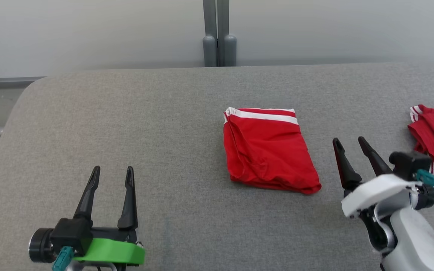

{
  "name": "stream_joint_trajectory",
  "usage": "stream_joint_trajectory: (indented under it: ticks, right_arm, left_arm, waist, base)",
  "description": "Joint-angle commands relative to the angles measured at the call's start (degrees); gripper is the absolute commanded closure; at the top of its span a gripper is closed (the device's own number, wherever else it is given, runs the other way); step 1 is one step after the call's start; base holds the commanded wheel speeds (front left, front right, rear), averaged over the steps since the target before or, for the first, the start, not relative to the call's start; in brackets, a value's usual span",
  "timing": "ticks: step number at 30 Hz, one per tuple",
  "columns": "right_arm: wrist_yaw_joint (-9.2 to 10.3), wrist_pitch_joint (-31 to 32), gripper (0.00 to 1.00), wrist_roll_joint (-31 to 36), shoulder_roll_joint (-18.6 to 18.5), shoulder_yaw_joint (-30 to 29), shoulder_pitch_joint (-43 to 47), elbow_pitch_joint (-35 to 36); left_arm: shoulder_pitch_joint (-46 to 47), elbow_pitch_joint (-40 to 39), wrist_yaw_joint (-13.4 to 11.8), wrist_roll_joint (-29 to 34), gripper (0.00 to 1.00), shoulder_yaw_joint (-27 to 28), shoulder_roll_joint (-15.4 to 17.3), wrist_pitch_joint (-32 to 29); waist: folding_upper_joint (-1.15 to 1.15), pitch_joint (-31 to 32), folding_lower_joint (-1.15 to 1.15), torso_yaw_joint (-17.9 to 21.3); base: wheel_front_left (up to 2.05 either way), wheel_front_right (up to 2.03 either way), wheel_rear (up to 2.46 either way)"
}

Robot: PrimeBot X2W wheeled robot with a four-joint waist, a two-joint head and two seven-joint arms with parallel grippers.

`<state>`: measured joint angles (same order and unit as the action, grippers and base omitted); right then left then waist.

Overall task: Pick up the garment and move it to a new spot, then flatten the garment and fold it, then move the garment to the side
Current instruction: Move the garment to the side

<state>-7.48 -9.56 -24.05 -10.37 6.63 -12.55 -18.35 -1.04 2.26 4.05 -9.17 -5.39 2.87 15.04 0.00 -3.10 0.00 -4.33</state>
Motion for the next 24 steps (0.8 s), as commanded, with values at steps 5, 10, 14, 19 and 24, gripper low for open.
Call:
stream_joint_trajectory:
  ticks: [5,10,14,19,24]
  right_arm:
    - [-0.03,11.4,0.0,-4.2,-0.5,0.8,-11.1,-11.1]
    - [-0.03,19.9,0.0,-7.3,-1.3,1.3,-17.7,-19.3]
    - [-0.03,26.5,0.0,-9.6,-1.6,0.5,-20.6,-26.3]
    - [-0.03,32.1,0.0,-11.5,-0.3,0.3,-21.1,-32.8]
    - [-0.05,31.3,0.59,-14.2,0.6,2.2,-19.8,-32.3]
  left_arm:
    - [3.1,0.5,0.6,-1.2,0.0,-1.5,0.1,0.2]
    - [4.8,1.0,0.6,-2.2,0.0,-3.0,0.1,0.2]
    - [5.7,1.2,0.5,-2.9,0.0,-3.6,0.1,0.2]
    - [5.7,1.5,0.3,-3.1,0.0,-4.2,0.1,0.2]
    - [5.3,1.6,0.6,-2.4,0.0,-4.5,0.1,0.2]
  waist:
    - [0.0,-3.1,0.0,-4.0]
    - [0.0,-5.1,0.0,-7.6]
    - [0.0,-6.3,0.0,-10.0]
    - [0.0,-6.2,0.0,-11.7]
    - [0.0,-5.1,0.0,-11.5]
  base:
    - [0.0,0.0,0.0]
    - [0.0,0.0,0.0]
    - [0.0,0.0,0.0]
    - [0.0,0.0,0.0]
    - [0.0,0.0,0.0]
